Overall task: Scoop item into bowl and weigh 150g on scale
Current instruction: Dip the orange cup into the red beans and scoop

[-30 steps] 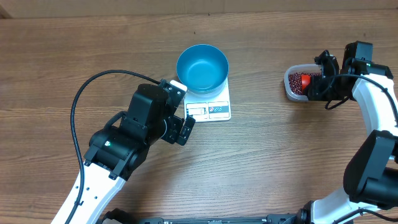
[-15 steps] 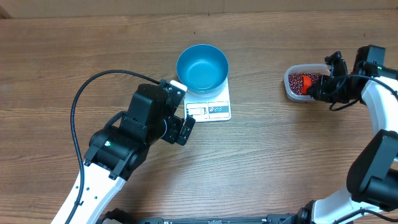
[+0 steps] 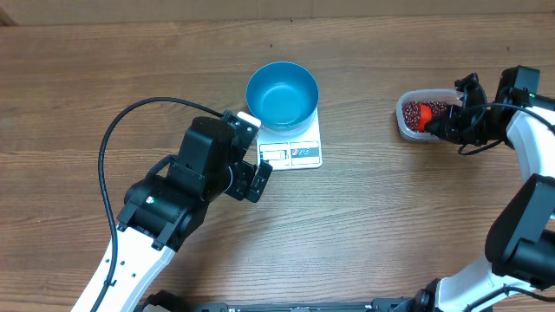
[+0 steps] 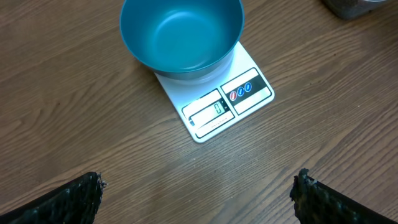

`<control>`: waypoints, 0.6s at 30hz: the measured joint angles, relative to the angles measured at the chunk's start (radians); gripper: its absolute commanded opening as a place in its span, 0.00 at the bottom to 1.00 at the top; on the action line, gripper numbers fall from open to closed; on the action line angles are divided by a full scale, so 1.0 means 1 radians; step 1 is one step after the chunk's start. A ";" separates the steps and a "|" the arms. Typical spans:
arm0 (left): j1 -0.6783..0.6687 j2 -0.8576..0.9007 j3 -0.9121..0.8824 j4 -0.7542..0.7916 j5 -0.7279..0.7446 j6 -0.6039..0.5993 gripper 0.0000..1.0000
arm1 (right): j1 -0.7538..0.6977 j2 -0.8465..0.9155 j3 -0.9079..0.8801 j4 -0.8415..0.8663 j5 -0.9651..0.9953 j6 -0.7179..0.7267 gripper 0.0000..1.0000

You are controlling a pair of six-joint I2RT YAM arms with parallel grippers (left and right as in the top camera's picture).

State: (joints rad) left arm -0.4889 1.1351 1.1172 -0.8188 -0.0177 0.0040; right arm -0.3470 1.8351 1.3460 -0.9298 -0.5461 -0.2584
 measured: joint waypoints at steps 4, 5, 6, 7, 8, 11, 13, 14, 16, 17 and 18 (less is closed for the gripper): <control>0.000 0.000 0.000 0.000 0.000 0.000 1.00 | -0.016 0.010 0.000 0.002 -0.031 0.000 0.04; 0.000 0.000 0.000 0.000 0.000 0.000 1.00 | -0.022 0.012 0.000 0.003 -0.037 0.000 0.04; 0.000 0.000 0.000 0.000 0.000 0.000 1.00 | -0.029 0.014 0.000 0.002 -0.044 0.000 0.04; 0.000 0.000 0.000 0.000 0.000 0.000 1.00 | -0.040 0.018 0.000 0.002 -0.052 0.000 0.04; 0.000 0.000 0.000 0.000 0.000 0.000 1.00 | -0.049 0.022 0.000 0.001 -0.060 0.001 0.04; 0.000 0.000 0.000 0.000 0.000 0.000 1.00 | -0.071 0.037 0.000 -0.008 -0.084 0.013 0.04; 0.000 0.000 0.000 0.000 0.000 0.000 1.00 | -0.080 0.054 0.000 -0.017 -0.104 0.016 0.04; 0.000 0.000 0.000 0.000 0.000 0.000 1.00 | -0.085 0.063 0.000 -0.021 -0.116 0.018 0.04; 0.000 0.000 0.000 0.000 0.000 0.000 0.99 | -0.093 0.081 0.000 -0.029 -0.136 0.018 0.04; 0.000 0.000 0.000 0.000 0.000 0.000 1.00 | -0.098 0.090 0.000 -0.033 -0.145 0.018 0.04; 0.000 0.000 0.000 0.000 0.000 0.000 1.00 | -0.105 0.096 0.000 -0.035 -0.157 0.019 0.04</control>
State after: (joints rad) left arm -0.4889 1.1351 1.1172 -0.8188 -0.0177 0.0040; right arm -0.4515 1.9312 1.3460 -0.9653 -0.7033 -0.2398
